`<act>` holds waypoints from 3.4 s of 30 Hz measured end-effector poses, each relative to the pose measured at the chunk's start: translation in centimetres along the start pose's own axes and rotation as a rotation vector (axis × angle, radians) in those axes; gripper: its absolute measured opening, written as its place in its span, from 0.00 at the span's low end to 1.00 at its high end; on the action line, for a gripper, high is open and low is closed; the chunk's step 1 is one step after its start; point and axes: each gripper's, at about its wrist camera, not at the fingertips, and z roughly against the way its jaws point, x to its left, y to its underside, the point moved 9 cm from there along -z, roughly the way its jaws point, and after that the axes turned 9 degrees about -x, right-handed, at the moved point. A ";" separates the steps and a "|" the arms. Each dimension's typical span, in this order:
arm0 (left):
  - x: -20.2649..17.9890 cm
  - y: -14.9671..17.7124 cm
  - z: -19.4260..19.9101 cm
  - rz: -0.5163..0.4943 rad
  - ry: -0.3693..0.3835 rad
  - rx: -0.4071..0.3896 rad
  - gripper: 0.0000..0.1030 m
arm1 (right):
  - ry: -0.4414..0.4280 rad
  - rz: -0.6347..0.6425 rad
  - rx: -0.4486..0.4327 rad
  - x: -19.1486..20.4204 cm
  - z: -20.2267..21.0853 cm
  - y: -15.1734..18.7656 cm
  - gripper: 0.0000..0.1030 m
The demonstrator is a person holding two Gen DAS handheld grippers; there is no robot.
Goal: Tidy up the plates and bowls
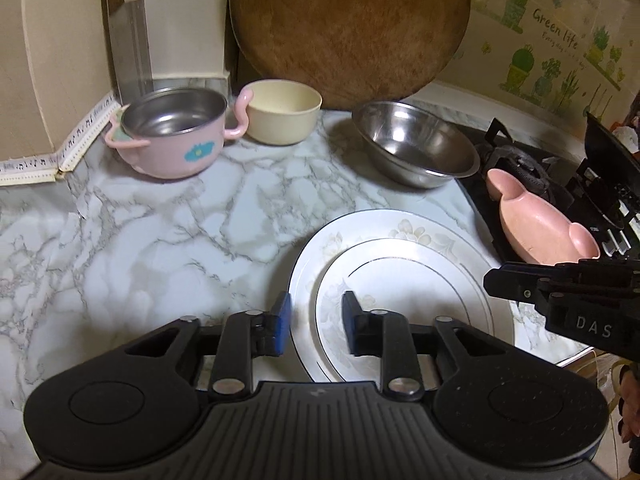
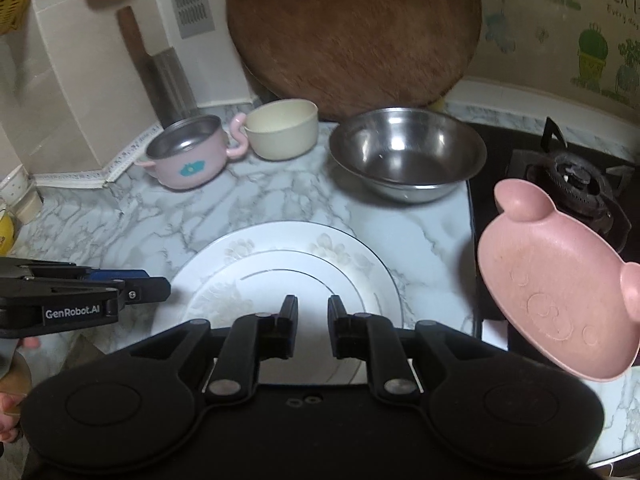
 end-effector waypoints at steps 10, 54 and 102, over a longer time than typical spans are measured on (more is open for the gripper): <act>0.1 -0.6 2.3 -0.004 0.016 -0.072 0.68 | 0.007 0.018 -0.103 1.7 2.0 -0.7 0.16; -20.7 -4.2 -7.2 -0.119 0.240 -0.145 1.00 | 0.425 -0.030 -0.219 -19.2 9.5 1.8 1.00; -24.1 -3.5 -16.8 -0.168 0.223 0.119 0.17 | 0.411 -0.414 -0.057 -27.2 4.0 4.5 0.18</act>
